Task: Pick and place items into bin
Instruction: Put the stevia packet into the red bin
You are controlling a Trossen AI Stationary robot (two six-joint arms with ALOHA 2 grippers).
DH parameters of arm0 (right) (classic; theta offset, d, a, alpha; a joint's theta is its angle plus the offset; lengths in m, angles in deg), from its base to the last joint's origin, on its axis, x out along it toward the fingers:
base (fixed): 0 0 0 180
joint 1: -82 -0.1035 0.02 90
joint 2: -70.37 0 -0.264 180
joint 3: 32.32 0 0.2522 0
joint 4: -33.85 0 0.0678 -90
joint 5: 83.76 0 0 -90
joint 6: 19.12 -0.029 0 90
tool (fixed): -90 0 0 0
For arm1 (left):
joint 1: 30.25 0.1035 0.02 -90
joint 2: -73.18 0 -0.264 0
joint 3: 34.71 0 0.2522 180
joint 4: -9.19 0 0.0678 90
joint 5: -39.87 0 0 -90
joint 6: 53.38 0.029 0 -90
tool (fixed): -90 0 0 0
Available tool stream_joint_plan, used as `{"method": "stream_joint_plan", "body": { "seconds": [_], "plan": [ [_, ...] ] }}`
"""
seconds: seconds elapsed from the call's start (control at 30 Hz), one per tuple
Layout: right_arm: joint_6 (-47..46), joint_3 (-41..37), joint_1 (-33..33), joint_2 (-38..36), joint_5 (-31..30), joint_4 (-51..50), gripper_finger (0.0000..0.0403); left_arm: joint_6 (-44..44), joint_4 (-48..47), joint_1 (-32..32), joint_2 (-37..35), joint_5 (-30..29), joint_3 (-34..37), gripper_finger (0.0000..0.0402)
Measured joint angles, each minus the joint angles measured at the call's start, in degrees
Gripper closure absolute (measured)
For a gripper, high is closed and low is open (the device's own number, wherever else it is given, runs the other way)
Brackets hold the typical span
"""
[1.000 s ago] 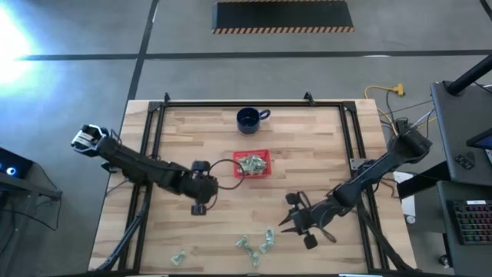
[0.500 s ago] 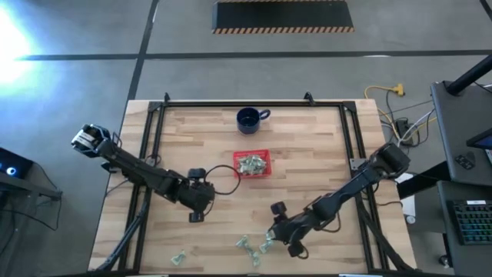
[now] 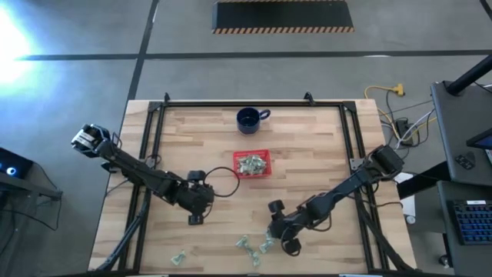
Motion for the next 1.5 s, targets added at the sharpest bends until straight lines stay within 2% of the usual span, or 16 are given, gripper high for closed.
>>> {"method": "stream_joint_plan", "body": {
  "seconds": [0.2, 0.37, 0.83, 1.5],
  "plan": [
    [-1.4, -0.5, 0.3, -0.1, 1.5, 0.5, 0.0245, 0.0, 0.0, 0.0, 0.0, 0.0, 0.0, 0.0278],
    [-1.7, -1.6, 0.5, 0.0, 2.4, 4.8, 0.0240, 0.0, 0.2, 0.0, 0.0, 0.0, 0.0, 0.0278],
    [-3.2, -2.1, 1.6, 0.0, 2.4, 6.6, 0.0205, 0.0, 0.9, 0.0, 0.0, 0.0, 0.0, 0.0279],
    [-2.8, -2.2, 2.2, 0.0, 0.7, 8.7, 0.0202, 0.0, 0.9, 0.0, 0.0, 0.0, 0.0, 0.0279]
  ]
}}
